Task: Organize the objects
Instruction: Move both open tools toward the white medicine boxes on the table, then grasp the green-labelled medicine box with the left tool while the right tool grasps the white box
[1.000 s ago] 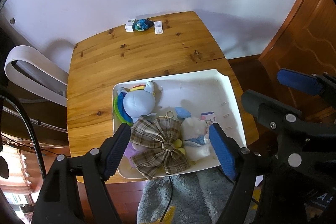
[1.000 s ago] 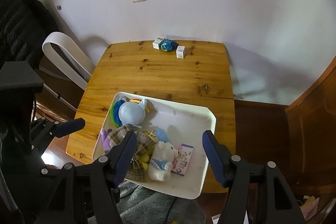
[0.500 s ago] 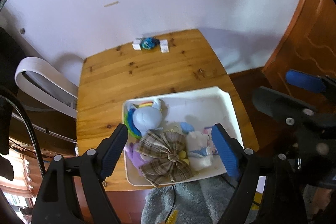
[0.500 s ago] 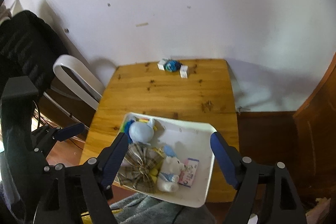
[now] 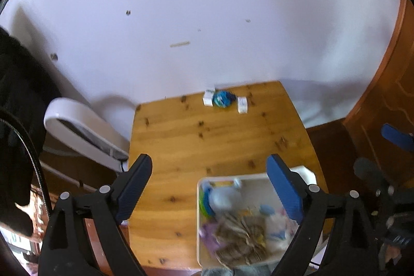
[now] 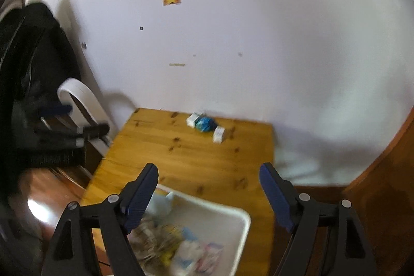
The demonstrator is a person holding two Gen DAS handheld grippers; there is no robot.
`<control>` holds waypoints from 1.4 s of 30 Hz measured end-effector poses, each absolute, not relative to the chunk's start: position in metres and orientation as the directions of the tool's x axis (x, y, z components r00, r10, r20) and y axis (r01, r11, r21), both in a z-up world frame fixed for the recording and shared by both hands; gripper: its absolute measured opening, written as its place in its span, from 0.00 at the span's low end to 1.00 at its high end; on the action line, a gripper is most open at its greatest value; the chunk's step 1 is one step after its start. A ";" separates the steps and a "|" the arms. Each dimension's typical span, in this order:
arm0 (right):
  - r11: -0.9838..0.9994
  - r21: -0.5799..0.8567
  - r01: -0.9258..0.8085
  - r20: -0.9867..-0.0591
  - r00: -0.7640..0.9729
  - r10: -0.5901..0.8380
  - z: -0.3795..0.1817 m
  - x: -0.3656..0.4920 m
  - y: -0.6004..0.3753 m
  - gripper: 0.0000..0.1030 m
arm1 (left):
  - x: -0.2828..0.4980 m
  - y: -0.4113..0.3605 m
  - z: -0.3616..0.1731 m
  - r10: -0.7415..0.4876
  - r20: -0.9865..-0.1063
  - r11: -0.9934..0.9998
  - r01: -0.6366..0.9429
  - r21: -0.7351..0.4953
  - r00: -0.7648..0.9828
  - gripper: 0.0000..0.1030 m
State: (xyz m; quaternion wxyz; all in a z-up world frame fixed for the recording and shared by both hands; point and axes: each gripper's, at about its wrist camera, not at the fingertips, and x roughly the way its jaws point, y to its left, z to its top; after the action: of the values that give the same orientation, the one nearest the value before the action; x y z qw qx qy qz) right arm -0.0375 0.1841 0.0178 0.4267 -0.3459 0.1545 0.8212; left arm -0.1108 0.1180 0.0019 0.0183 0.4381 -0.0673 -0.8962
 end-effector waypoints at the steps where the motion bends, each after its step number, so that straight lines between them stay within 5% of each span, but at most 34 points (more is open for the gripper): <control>1: -0.590 -0.057 -0.806 -0.705 -0.385 0.595 0.017 -0.044 0.191 0.79 | -0.124 0.115 0.004 -0.102 -0.776 -0.988 -0.026 0.151 -0.622 0.89; 8: -0.552 0.074 -0.830 -0.788 -0.388 0.478 0.001 -0.080 0.280 0.79 | -0.216 0.097 -0.006 -0.105 -0.788 -0.983 -0.060 0.176 -0.606 0.89; 22: -0.447 0.024 -0.894 -0.803 -0.283 0.524 -0.062 -0.129 0.395 0.79 | -0.375 0.079 -0.106 -0.075 -0.835 -0.979 -0.118 0.165 -0.545 0.89; 34: -0.408 0.027 -0.913 -0.846 -0.238 0.477 -0.177 -0.176 0.462 0.79 | -0.446 0.062 -0.219 -0.105 -0.864 -0.990 -0.032 0.139 -0.493 0.89; 42: -0.392 0.027 -0.919 -0.886 -0.204 0.417 -0.255 -0.198 0.490 0.70 | -0.479 0.052 -0.289 -0.137 -0.902 -0.991 0.052 0.127 -0.410 0.88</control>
State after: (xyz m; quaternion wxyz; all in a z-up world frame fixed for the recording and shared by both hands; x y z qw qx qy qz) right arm -0.1982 0.4898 -0.2551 0.4656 -0.4256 0.2950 0.7177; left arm -0.4792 0.0517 -0.2890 0.0563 0.5402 -0.0394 -0.8387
